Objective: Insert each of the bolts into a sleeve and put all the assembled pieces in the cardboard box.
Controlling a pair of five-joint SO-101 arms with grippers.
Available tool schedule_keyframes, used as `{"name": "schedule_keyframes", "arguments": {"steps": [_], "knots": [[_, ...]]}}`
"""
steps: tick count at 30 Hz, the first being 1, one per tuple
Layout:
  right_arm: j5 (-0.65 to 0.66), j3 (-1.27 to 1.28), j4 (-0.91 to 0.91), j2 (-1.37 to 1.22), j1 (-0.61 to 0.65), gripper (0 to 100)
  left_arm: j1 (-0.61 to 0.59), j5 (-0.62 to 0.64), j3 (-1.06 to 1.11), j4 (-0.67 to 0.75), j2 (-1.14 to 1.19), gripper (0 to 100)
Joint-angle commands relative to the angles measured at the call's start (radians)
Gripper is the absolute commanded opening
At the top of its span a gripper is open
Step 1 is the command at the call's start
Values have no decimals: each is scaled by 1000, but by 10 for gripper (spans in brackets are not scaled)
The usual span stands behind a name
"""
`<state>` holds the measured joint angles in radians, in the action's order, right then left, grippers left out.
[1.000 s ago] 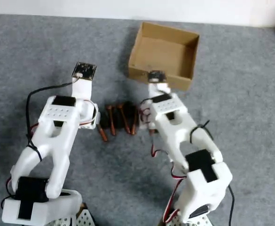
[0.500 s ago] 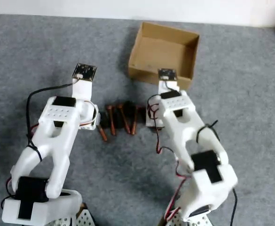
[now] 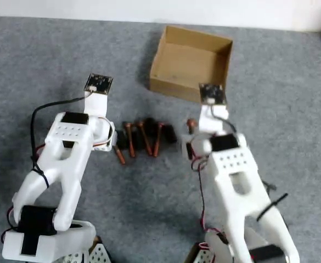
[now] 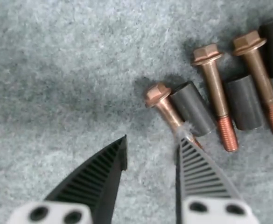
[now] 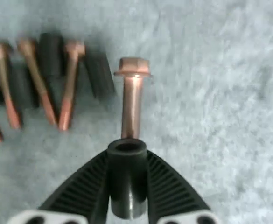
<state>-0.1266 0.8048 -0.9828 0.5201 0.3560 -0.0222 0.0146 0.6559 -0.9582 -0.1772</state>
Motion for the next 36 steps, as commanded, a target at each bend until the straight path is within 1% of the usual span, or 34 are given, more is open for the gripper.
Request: {"name": "schedule_keyframes", "arguments": {"steps": [1, 5, 9, 17, 19, 22, 24, 32, 36], "knots": [[86, 101, 27, 102, -16, 5, 8, 5, -5, 17, -33, 165], [135, 251, 110, 145, -50, 5, 10, 5, -5, 17, -35, 165], [161, 323, 122, 151, -51, 5, 10, 5, -5, 17, -35, 165], [163, 332, 168, 151, -51, 9, 10, 5, -5, 17, -31, 165], [163, 332, 168, 151, -51, 41, 10, 5, -4, 17, -30, 165], [163, 334, 166, 151, -51, 114, 10, 5, -4, 17, -30, 165], [163, 334, 166, 151, -51, 139, 10, 5, -4, 17, -30, 165], [163, 335, 165, 151, -53, 139, 10, 5, -4, 17, -28, 165], [164, 335, 128, 151, -54, 139, 10, 5, -4, 17, -28, 165]]}}
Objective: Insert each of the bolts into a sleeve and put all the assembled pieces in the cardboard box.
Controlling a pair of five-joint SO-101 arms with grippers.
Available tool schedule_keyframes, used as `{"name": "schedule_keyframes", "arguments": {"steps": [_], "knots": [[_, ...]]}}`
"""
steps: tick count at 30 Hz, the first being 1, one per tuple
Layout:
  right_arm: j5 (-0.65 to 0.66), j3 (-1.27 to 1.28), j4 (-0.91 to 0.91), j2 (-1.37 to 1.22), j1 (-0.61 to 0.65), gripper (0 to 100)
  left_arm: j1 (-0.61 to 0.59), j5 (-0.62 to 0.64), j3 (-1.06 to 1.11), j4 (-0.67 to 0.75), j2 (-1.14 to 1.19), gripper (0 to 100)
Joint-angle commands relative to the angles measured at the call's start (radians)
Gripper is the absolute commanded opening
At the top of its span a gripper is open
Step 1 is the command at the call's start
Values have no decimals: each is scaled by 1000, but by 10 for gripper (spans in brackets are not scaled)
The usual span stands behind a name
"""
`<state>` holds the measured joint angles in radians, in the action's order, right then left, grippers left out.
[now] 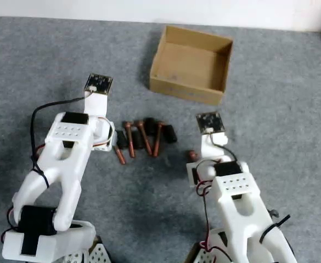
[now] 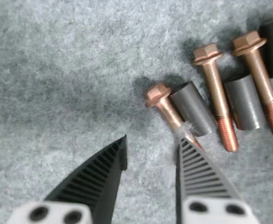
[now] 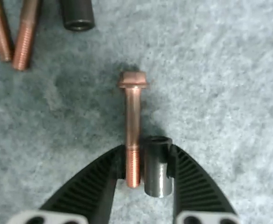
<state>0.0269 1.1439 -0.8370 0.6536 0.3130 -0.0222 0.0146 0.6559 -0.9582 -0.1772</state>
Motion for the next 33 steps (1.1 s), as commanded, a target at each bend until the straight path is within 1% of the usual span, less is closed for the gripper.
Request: {"name": "schedule_keyframes", "arguments": {"steps": [1, 4, 7, 9, 13, 24, 33], "knots": [[23, -4, -19, 18, -24, 139, 10, 5, -4, 17, -28, 165], [69, -2, -18, 16, -90, 139, 10, 5, -4, 17, -28, 165], [80, 19, -13, 16, -165, 139, 10, 5, -4, 15, -28, 165], [80, 54, 22, 16, -177, 139, 10, 5, -4, 15, -28, 165], [80, 97, 38, 18, -140, 139, 10, 5, -4, 15, -28, 165], [80, 104, 39, 18, -53, 139, 10, 5, -4, 14, -28, 165], [80, 105, 39, 18, -53, 138, 10, 5, -4, 12, -28, 165]]}}
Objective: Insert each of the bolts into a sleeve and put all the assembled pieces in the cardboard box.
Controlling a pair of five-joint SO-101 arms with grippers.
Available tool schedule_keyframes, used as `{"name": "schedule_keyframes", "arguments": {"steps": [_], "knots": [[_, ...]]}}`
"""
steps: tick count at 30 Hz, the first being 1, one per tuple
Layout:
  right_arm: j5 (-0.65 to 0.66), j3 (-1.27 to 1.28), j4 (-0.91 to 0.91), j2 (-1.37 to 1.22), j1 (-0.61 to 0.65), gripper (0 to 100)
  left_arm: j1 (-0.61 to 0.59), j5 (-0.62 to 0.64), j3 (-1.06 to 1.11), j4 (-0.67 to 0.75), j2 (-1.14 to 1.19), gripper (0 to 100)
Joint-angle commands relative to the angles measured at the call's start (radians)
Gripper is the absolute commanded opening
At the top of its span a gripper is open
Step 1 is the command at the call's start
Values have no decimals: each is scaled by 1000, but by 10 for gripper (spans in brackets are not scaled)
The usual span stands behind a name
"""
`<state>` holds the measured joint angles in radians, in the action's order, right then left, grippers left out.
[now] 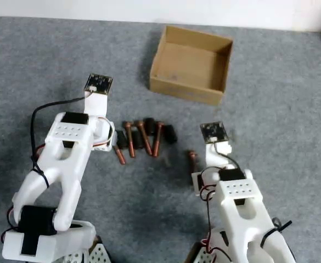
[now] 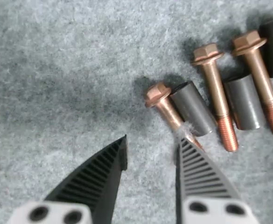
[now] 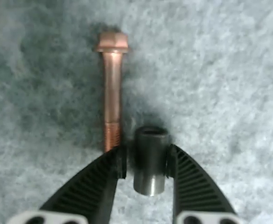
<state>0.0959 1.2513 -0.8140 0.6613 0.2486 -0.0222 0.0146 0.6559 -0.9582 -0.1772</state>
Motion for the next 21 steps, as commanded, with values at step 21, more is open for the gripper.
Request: {"name": "schedule_keyframes", "arguments": {"steps": [21], "knots": [[11, -12, 18, 19, -45, 5, 16, 5, -4, 12, -27, 168]]}}
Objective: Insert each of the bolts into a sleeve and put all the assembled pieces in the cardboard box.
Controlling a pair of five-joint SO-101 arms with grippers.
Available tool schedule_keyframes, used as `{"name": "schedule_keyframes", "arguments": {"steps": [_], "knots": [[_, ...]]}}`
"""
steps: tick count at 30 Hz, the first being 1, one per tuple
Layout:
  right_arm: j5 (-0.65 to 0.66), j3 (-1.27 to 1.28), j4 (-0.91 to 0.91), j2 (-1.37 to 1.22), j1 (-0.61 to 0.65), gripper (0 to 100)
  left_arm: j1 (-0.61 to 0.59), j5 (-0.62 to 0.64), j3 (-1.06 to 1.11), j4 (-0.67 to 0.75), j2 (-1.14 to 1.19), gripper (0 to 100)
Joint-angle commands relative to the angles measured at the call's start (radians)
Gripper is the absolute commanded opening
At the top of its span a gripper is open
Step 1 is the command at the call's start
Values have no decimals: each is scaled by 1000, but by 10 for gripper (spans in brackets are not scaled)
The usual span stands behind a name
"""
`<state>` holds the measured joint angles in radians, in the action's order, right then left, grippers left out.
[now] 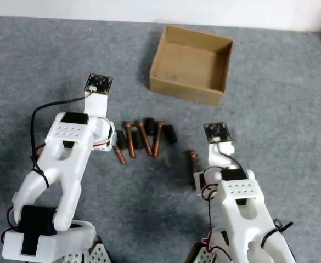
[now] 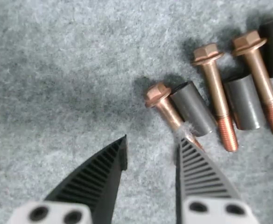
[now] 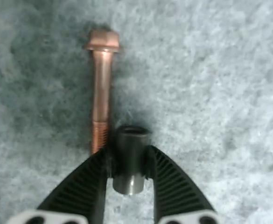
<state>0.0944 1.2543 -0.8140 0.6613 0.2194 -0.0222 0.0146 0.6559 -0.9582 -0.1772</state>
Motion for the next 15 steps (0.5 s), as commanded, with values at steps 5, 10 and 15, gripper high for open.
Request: {"name": "schedule_keyframes", "arguments": {"steps": [5, 10, 15], "knots": [[12, -15, 15, 19, -128, 5, 51, 6, -4, 12, -35, 165], [12, -51, 19, 21, -254, 5, 85, 124, -12, 15, -35, 165], [12, -53, 25, 21, -255, 5, 91, 327, -13, 17, -35, 168]]}}
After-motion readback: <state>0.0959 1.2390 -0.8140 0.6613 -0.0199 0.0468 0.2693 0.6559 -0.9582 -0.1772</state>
